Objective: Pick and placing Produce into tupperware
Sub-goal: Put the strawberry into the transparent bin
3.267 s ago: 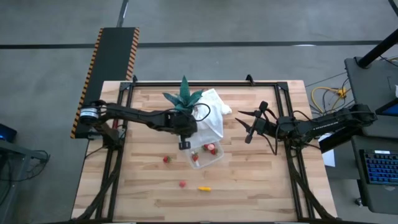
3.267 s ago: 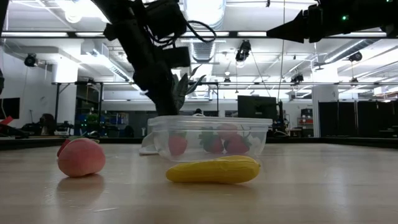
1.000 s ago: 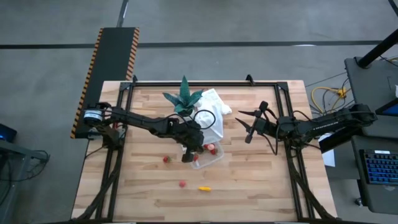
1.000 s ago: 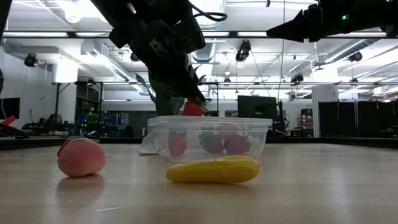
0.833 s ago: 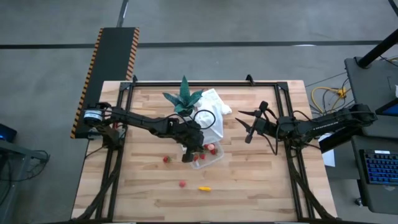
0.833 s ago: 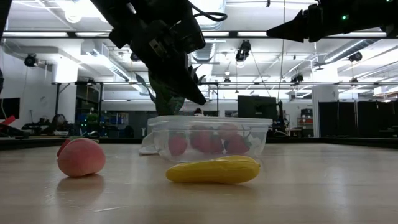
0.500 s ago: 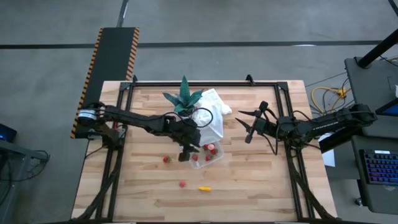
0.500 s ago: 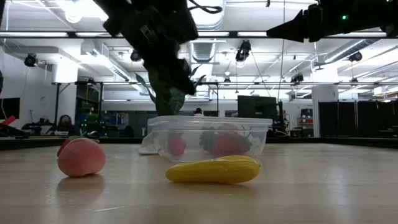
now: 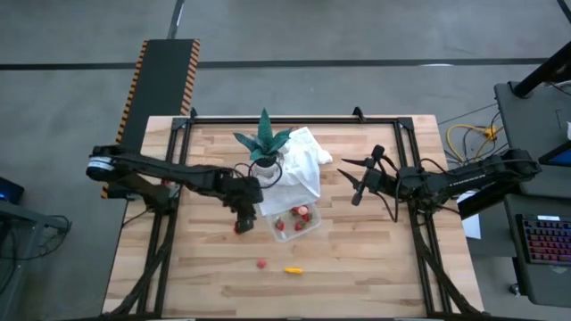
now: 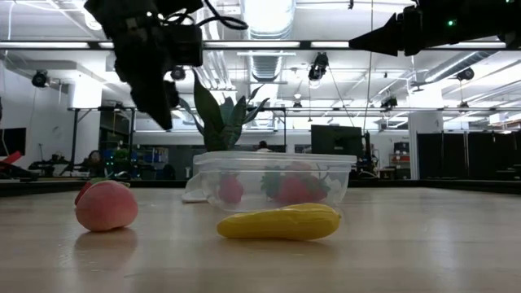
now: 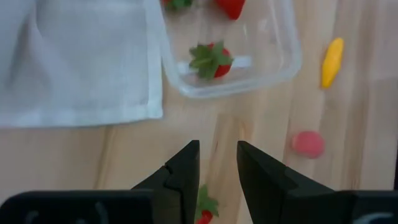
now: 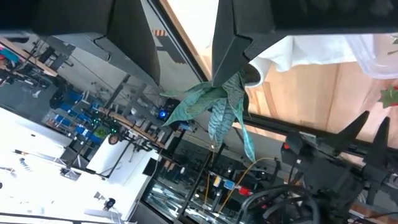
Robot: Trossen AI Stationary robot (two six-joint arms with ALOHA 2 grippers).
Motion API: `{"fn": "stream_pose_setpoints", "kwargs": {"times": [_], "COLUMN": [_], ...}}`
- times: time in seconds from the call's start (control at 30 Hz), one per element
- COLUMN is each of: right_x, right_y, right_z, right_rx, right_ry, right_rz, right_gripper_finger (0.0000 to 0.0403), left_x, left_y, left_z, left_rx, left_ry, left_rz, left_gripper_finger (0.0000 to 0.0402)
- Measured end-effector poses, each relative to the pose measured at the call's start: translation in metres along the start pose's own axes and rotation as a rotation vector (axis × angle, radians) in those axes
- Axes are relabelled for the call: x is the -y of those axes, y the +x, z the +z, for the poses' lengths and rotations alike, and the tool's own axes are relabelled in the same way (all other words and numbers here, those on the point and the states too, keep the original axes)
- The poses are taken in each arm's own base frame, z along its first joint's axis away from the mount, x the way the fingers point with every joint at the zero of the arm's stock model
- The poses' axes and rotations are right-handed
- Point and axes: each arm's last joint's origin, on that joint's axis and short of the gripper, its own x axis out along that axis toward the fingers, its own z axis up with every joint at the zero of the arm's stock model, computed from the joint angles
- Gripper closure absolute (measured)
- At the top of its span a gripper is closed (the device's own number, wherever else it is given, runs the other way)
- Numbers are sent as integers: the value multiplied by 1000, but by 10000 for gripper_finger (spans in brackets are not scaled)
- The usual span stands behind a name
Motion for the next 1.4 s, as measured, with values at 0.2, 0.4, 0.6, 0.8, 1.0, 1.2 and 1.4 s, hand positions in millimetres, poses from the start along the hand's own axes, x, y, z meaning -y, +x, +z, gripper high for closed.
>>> {"fn": "stream_pose_setpoints", "kwargs": {"times": [0.2, 0.4, 0.6, 0.8, 1.0, 1.2, 1.4], "right_x": [0, 0, 0, 0, 0, 0, 0], "right_y": [0, 0, 0, 0, 0, 0, 0], "right_z": [0, 0, 0, 0, 0, 0, 0], "right_rx": [0, -1, -2, -2, -2, -2, -2], "right_ry": [1, 3, 2, 2, 2, 2, 2], "right_rz": [0, 0, 1, 1, 1, 1, 1], "right_gripper_finger": [264, 264, 264, 264, 264, 264, 264], "left_x": [2, 7, 9, 6, 4, 3, 3], "left_y": [10, 19, 30, 44, 55, 59, 56], "left_z": [-13, -21, -23, -26, -28, -29, -28], "left_rx": [-74, -138, -175, -225, -264, -279, -267], "left_ry": [-71, -102, -99, -104, -105, -106, -104], "left_rz": [62, 96, 110, 136, 153, 157, 150], "left_gripper_finger": [310, 310, 310, 310, 310, 310, 310]}}
